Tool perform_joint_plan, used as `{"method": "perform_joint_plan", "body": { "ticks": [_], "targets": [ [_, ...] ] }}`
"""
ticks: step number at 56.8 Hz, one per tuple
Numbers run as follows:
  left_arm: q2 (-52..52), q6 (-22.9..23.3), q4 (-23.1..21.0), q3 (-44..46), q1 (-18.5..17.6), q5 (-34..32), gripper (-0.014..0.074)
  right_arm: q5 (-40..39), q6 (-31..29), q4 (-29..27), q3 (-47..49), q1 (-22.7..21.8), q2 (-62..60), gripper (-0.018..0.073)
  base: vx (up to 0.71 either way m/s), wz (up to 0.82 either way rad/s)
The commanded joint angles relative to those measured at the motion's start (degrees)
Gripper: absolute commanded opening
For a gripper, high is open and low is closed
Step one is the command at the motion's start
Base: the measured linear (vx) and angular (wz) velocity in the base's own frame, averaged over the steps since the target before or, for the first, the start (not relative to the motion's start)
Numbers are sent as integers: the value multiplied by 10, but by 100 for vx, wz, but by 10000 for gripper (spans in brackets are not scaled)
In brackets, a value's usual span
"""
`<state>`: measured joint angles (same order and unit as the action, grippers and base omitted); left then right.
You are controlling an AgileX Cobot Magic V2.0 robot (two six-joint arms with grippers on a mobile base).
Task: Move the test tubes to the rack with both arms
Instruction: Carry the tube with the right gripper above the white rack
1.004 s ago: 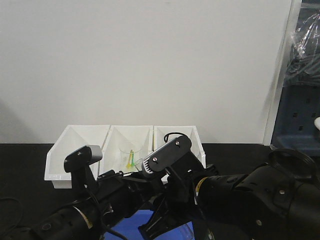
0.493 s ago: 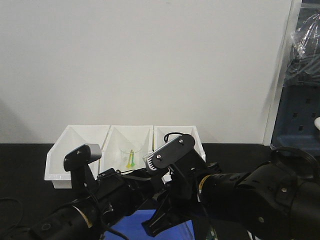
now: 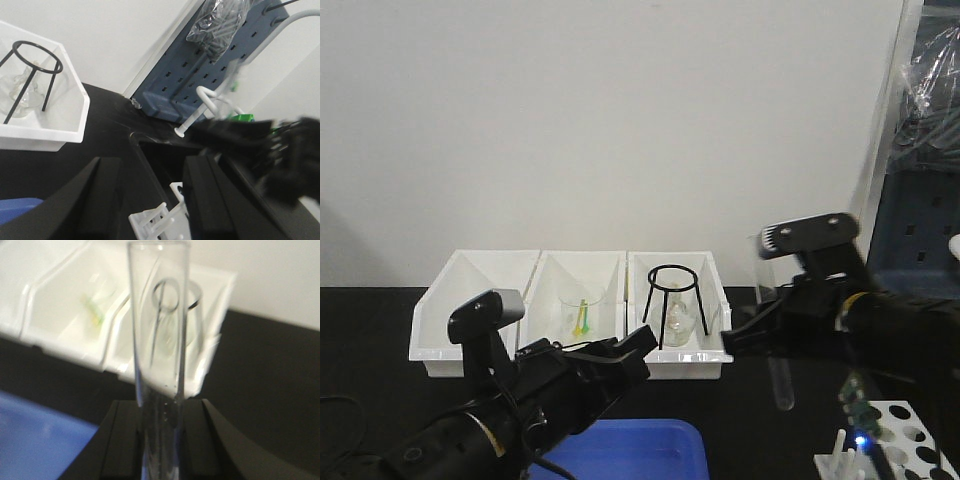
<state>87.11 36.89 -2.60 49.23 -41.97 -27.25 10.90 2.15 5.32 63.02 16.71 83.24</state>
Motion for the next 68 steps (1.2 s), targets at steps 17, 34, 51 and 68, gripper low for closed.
{"method": "perform_joint_plan", "body": {
  "ticks": [17,34,51,68],
  "targets": [
    [-24,-5,-1,19,-2,-30,421,-333,15,-3,-269,-173,-197,-8,0,0],
    [-24,-5,-1,19,-2,-28,421,-558,9,26,-398,-173,-140,-8,0,0],
    [-24,-5,-1,19,-2,-28,421,-606,-18,20,-409,-174,-70,-8,0,0],
    [-24,-5,-1,19,-2,-28,421,-622,-17,-7,-409,-174,-18,-8,0,0]
  ]
}}
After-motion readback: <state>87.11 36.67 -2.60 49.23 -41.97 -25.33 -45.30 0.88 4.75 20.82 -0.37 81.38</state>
